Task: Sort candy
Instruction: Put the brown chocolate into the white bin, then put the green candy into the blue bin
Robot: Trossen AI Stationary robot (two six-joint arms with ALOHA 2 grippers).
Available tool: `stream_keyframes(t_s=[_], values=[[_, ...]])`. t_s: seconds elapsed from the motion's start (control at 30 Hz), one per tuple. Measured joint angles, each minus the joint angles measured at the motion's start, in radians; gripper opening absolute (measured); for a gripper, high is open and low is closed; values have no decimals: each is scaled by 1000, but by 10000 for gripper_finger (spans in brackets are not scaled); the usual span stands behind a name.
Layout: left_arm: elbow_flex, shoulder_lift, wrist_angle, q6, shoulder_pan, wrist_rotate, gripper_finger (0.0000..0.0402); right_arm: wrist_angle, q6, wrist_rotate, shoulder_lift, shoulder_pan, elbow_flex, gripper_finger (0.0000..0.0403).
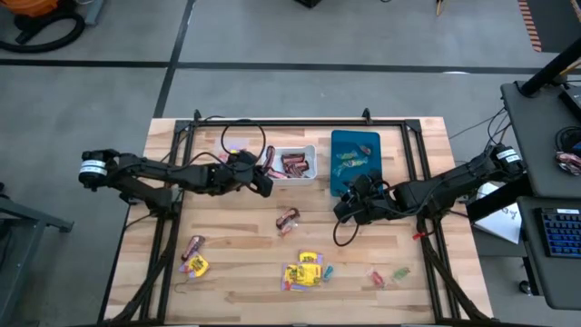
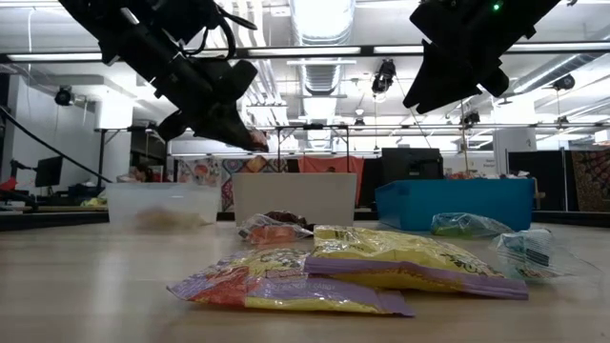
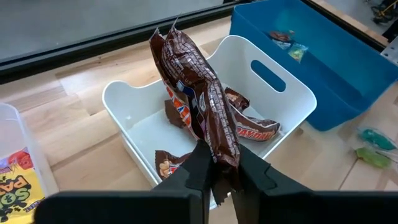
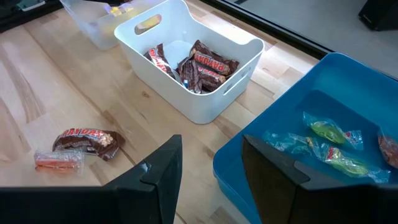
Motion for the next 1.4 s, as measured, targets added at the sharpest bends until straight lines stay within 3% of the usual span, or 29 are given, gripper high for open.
stream_keyframes(t_s=[0.6, 0.8, 1.1, 1.3, 1.4], values=[[0, -20, 8, 70, -2, 21, 146, 0, 1, -12, 0, 0, 0, 157], [13, -92, 4, 174, -46, 45, 151, 8, 45, -130, 0, 0, 7, 157], [33, -155, 35, 314, -204, 44, 151, 59, 107, -410, 18, -2, 10, 157], [33, -149, 40, 322, -258, 37, 151, 14, 133, -518, 133, -15, 58, 157], [33, -142, 44, 322, -260, 36, 151, -117, 157, -529, 200, -23, 131, 157]])
